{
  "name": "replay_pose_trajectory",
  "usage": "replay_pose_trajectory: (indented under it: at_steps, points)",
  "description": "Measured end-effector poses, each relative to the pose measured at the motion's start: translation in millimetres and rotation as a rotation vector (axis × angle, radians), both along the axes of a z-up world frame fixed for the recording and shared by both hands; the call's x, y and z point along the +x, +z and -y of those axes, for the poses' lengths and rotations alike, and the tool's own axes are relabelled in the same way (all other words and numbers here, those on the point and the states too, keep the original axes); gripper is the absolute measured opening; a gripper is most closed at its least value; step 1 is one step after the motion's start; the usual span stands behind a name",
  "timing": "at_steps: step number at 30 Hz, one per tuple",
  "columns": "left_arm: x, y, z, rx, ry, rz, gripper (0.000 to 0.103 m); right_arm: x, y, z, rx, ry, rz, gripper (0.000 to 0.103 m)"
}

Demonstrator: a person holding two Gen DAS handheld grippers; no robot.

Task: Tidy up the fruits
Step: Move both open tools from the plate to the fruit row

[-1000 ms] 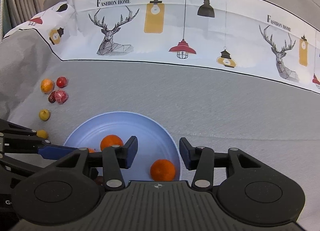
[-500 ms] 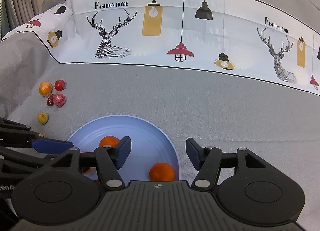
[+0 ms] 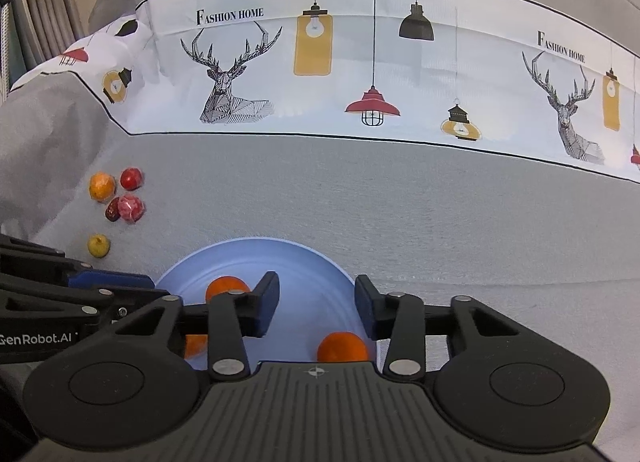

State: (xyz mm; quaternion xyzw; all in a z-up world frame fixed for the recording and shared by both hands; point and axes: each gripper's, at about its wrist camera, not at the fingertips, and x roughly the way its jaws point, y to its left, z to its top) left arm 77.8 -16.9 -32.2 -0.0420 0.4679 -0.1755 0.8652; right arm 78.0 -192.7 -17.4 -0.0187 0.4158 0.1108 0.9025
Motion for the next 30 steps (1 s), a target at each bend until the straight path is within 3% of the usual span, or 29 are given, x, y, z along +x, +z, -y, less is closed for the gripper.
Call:
replay_pose_trajectory:
  at_steps: [8,16,19,24,30]
  points:
    - [9,7,-27,-0.043,0.085,0.005,0.015,1,-4,-11,0.039,0.019,0.017,0.038]
    - [28,6,-111,-0.108,0.397,-0.072,0.015,2,0,-31,0.145,0.090,0.055,0.025]
    - [32,7,-136,-0.147,0.471,-0.088,0.015,1,0,-47,0.171,0.148,0.053,0.019]
    - [41,4,-160,-0.161,0.517,-0.124,0.015,-2,-2,-80,0.199,0.265,0.046,0.019]
    - [53,-15,-159,-0.104,0.502,-0.204,0.021,-8,-12,-124,0.196,0.404,0.040,0.019]
